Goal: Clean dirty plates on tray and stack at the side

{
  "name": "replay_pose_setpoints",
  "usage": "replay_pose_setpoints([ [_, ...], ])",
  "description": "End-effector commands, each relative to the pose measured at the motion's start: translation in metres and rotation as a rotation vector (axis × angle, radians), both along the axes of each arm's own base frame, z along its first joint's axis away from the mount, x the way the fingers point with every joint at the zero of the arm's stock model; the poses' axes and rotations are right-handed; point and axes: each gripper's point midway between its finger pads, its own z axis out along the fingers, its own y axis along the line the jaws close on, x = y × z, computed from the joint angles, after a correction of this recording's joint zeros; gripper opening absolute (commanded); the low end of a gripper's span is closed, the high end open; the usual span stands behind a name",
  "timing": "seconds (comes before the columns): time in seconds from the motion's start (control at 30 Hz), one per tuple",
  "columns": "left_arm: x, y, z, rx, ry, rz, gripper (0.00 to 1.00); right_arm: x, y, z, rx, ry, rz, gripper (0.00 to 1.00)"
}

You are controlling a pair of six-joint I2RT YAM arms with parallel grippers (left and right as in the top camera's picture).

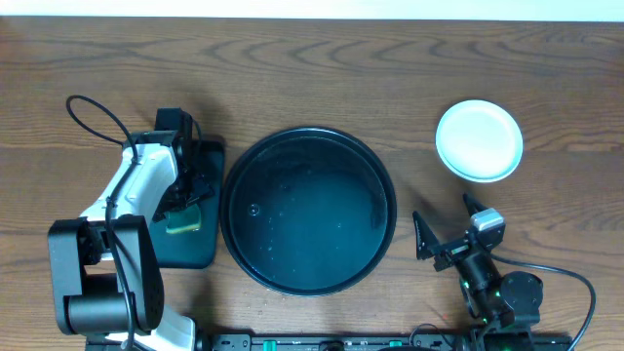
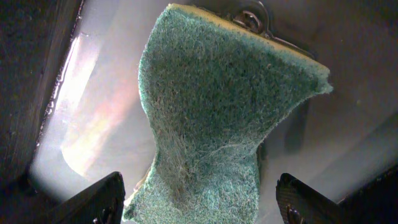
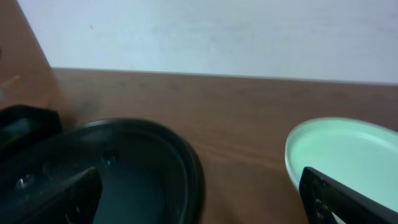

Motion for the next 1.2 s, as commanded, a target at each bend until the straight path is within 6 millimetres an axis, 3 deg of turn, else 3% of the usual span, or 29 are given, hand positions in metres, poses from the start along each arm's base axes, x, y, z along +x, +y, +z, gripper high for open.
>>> replay_pose_setpoints([
  [0.0, -0.005, 0.002, -0.002, 0.008, 0.015, 0.0, 0.78, 0.0, -0.008, 0.011, 0.008, -0.051, -0.049, 0.99],
  [0.17, -0.005, 0.002, -0.002, 0.008, 0.015, 0.0, 0.78, 0.002, -0.015, 0.008, -0.002, -0.042, -0.087, 0.99],
  [0.53, -0.005, 0.002, -0.002, 0.008, 0.016, 0.0, 0.79, 0.003, -0.018, 0.007, -0.231, -0.119, -0.089, 0.99],
  [0.8, -0.005, 0.002, -0.002, 0.008, 0.016, -0.001, 0.78, 0.003, -0.021, 0.007, -0.218, -0.11, -0.104, 0.99],
  [0.97, -0.005, 0.002, -0.002, 0.008, 0.015, 0.0, 0.79, 0.005, -0.031, 0.006, -0.084, -0.059, -0.167, 0.99],
  [1.17, -0.005, 0.002, -0.002, 0.008, 0.015, 0.0, 0.79, 0.005, -0.031, 0.006, -0.183, -0.09, -0.159, 0.99],
])
